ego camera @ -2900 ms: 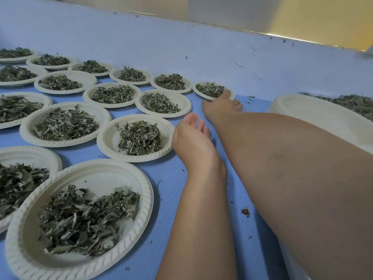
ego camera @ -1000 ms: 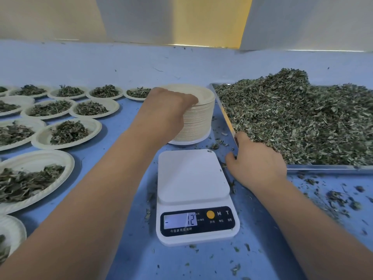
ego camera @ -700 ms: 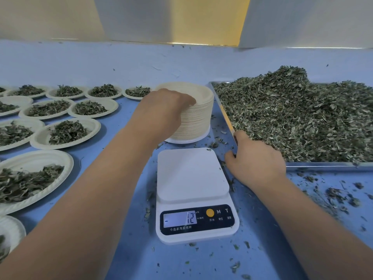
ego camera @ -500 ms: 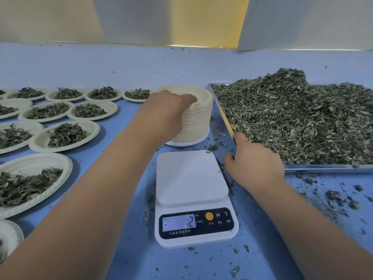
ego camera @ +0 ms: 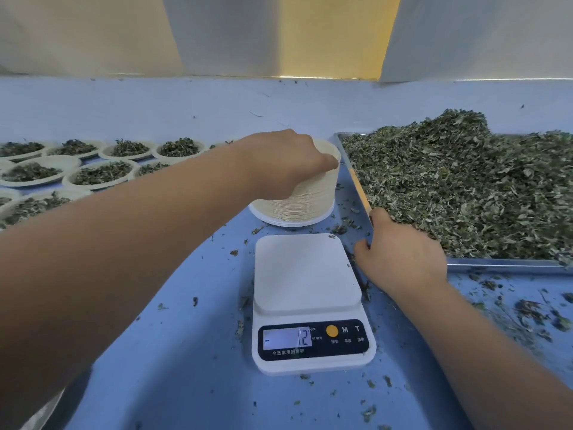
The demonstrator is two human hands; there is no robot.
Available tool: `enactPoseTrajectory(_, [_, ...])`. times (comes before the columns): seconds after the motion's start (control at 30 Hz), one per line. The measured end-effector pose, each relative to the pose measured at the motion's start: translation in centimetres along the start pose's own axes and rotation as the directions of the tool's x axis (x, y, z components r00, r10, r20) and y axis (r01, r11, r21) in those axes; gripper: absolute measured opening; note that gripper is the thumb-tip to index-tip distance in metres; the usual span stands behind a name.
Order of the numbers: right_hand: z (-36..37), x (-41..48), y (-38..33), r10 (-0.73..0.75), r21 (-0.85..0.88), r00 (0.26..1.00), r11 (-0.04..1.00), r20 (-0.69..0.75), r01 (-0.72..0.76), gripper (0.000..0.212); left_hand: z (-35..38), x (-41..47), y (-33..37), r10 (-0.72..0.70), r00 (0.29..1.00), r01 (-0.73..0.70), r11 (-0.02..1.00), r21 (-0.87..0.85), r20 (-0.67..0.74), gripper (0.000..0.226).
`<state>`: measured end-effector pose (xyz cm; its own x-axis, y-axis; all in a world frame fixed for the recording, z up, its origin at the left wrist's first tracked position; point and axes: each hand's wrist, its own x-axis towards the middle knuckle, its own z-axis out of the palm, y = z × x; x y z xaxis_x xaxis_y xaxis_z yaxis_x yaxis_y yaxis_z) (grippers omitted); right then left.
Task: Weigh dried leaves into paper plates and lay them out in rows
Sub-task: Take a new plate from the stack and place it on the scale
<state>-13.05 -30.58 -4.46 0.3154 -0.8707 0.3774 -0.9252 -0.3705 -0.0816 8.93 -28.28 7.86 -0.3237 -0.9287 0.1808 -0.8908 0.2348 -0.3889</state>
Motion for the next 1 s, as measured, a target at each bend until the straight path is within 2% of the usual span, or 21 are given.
enactPoseTrajectory(0.2, [0.0, 0.0, -0.1, -0.002, 0.001, 1.0, 1.0, -0.01, 0.002, 0.029, -0.6, -0.2, -0.5, -0.02, 0.997, 0.021, 1.0, -0.01, 0.073, 0.069])
enactPoseTrajectory(0.3, [0.0, 0.1, -0.1, -0.006, 0.004, 1.0, 1.0, -0.004, 0.006, 0.036, -0.6, -0.2, -0.2, 0.007, 0.997, -0.013, 0.996, 0.087, 0.072, 0.066])
enactPoseTrajectory(0.43, [-0.1, 0.0, 0.0, -0.005, 0.015, 1.0, 1.0, -0.003, 0.005, 0.038, -0.5, 0.1, 0.9, 0.028, 0.998, -0.042, 0.97, 0.238, 0.059, 0.076])
enactPoseTrajectory(0.57, [-0.1, 0.0, 0.0, 0.0, 0.02, 1.0, 1.0, 0.002, 0.0, 0.044, 0.0, -0.1, 1.6, -0.034, 0.998, 0.05, 0.947, 0.317, -0.056, 0.078])
enactPoseTrajectory(0.6, [-0.1, 0.0, 0.0, 0.0, 0.026, 1.0, 1.0, 0.003, 0.0, 0.044, 0.1, -0.1, 1.7, -0.062, 0.993, 0.089, 0.949, 0.303, -0.096, 0.072])
enactPoseTrajectory(0.67, [-0.2, 0.0, 0.0, 0.002, 0.031, 1.0, 1.0, -0.003, -0.002, 0.044, 0.2, -0.2, 1.6, -0.168, 0.967, 0.207, 0.956, 0.208, -0.191, 0.045])
enactPoseTrajectory(0.77, [-0.3, -0.1, -0.1, -0.001, 0.044, 1.0, 0.999, -0.007, 0.001, 0.041, 0.6, -0.7, 1.5, -0.427, 0.851, 0.411, 0.904, -0.117, -0.306, 0.026])
enactPoseTrajectory(0.83, [-0.4, -0.1, 0.1, 0.01, 0.059, 1.0, 0.998, -0.003, -0.009, 0.039, 1.4, -1.4, 1.8, -0.603, 0.74, 0.5, 0.79, -0.354, -0.298, 0.016])
enactPoseTrajectory(0.9, [-0.6, 0.1, 0.2, 0.01, 0.079, 1.0, 0.997, 0.004, -0.01, 0.04, 2.5, -2.7, 2.8, -0.741, 0.611, 0.5, 0.634, -0.59, -0.279, 0.018])
enactPoseTrajectory(0.93, [-0.7, 0.1, 0.3, 0.009, 0.096, 1.0, 0.995, 0.005, -0.009, 0.04, 3.2, -3.5, 3.5, -0.774, 0.557, 0.461, 0.59, -0.663, -0.302, 0.019])
enactPoseTrajectory(1.0, [-0.8, 0.0, 0.4, 0.006, 0.138, 1.0, 0.99, -0.023, -0.003, 0.041, 4.5, -5.1, 5.0, -0.791, 0.468, 0.383, 0.583, -0.717, -0.393, 0.025])
